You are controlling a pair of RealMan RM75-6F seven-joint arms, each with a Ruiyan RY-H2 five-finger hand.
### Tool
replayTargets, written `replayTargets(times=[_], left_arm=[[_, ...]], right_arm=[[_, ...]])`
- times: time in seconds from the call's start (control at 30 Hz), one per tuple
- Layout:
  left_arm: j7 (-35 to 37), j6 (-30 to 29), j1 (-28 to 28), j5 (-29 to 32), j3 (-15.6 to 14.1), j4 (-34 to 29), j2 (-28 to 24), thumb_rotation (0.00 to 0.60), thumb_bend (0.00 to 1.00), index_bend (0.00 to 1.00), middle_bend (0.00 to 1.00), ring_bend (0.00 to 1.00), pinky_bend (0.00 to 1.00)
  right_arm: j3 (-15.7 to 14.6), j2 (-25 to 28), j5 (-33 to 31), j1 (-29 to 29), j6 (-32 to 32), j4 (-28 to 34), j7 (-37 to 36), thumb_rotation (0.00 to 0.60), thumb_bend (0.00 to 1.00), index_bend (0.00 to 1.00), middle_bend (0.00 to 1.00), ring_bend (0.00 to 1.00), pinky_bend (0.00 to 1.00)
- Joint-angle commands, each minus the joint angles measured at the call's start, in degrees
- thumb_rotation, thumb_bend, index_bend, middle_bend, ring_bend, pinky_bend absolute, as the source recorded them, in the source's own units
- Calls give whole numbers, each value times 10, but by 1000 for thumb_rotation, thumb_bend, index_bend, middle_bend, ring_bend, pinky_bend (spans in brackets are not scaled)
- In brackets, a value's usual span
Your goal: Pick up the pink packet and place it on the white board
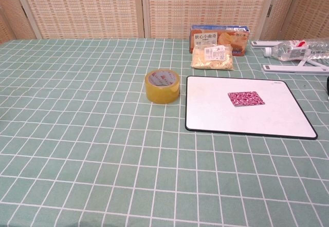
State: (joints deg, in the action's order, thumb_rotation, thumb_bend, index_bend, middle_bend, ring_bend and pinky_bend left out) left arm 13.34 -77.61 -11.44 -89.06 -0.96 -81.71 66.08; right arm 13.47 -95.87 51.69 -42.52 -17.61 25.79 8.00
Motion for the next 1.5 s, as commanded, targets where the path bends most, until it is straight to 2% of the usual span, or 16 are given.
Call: replayTargets(times=[0.03,0.5,0.67,0.8,0.97,1.1,1.2,1.4,1.5], left_arm=[[0,1,0,0,0,0,0,600,273,0,0,0,0],[3,2,-2,-3,-2,2,1,600,270,0,0,0,0],[6,-1,-2,-7,-3,3,0,600,269,0,0,0,0],[8,-6,0,-10,-4,1,-2,600,269,0,0,0,0],[10,-13,2,-15,-5,-2,-5,600,268,0,0,0,0],[15,-17,3,-17,-6,-1,-7,600,269,0,0,0,0],[21,-20,4,-18,-6,0,-9,600,269,0,0,0,0],[34,-25,6,-17,-5,4,-13,600,268,0,0,0,0],[36,-25,6,-17,-5,4,-14,600,269,0,0,0,0]], right_arm=[[0,0,-2,-1,2,0,1,600,184,538,523,517,494],[2,5,-11,1,-5,6,4,600,207,598,534,525,511],[6,20,-10,1,-21,34,2,600,211,598,538,526,512],[8,43,-12,1,-43,82,10,600,213,600,540,527,513],[14,86,-30,-11,-80,206,35,600,214,601,542,528,520],[9,106,-70,-33,-123,309,89,600,215,604,549,535,523],[1,108,-117,-59,-151,355,138,600,216,604,551,538,525],[-21,90,-221,-113,-189,396,222,600,217,605,556,545,527],[-24,87,-234,-119,-193,396,230,600,217,605,556,546,528]])
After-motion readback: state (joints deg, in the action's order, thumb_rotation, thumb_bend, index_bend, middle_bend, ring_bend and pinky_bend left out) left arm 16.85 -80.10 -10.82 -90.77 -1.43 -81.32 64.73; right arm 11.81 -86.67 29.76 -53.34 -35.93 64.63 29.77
